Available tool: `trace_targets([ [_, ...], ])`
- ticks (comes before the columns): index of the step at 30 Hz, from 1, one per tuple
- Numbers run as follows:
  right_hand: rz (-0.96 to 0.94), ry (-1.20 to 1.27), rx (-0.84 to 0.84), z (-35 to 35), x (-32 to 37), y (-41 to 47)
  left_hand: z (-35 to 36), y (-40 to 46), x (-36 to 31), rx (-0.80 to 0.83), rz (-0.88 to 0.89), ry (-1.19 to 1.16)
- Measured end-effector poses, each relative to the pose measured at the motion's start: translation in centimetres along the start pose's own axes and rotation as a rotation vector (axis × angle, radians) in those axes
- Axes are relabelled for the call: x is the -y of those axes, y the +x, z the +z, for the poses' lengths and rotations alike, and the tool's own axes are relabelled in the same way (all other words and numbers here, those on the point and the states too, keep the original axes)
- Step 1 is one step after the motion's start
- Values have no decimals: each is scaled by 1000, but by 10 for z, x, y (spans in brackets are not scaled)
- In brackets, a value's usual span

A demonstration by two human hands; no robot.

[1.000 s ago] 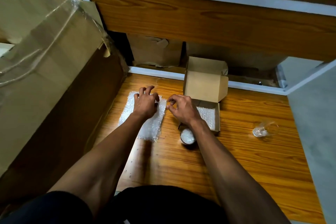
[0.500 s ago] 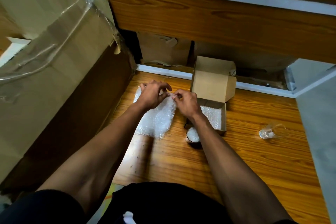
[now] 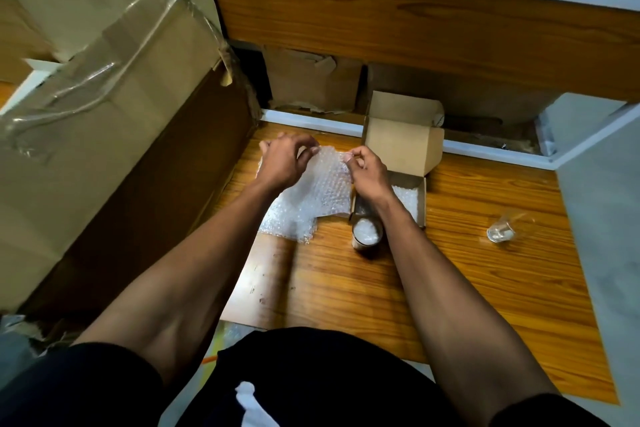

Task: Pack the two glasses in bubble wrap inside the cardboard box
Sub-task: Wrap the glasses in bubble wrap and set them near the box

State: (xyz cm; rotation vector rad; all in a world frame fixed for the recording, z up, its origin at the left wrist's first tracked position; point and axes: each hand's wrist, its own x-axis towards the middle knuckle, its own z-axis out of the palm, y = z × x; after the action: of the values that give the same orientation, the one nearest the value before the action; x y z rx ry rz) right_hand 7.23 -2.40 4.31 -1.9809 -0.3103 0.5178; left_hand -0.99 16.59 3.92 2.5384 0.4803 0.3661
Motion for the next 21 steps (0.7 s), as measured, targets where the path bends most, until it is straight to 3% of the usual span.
trace_targets([
  [6, 61, 32, 68, 5, 0, -1, -7, -6, -8, -61, 32, 103],
  [12, 147, -26, 102, 18, -7, 3, -20, -9, -1, -154, 26, 63],
  [17, 90, -207, 59, 14, 1, 0, -23, -9, 5, -107, 30, 17],
  [21, -19, -175, -28, 5, 13, -5, -17, -6, 0, -103, 36, -72],
])
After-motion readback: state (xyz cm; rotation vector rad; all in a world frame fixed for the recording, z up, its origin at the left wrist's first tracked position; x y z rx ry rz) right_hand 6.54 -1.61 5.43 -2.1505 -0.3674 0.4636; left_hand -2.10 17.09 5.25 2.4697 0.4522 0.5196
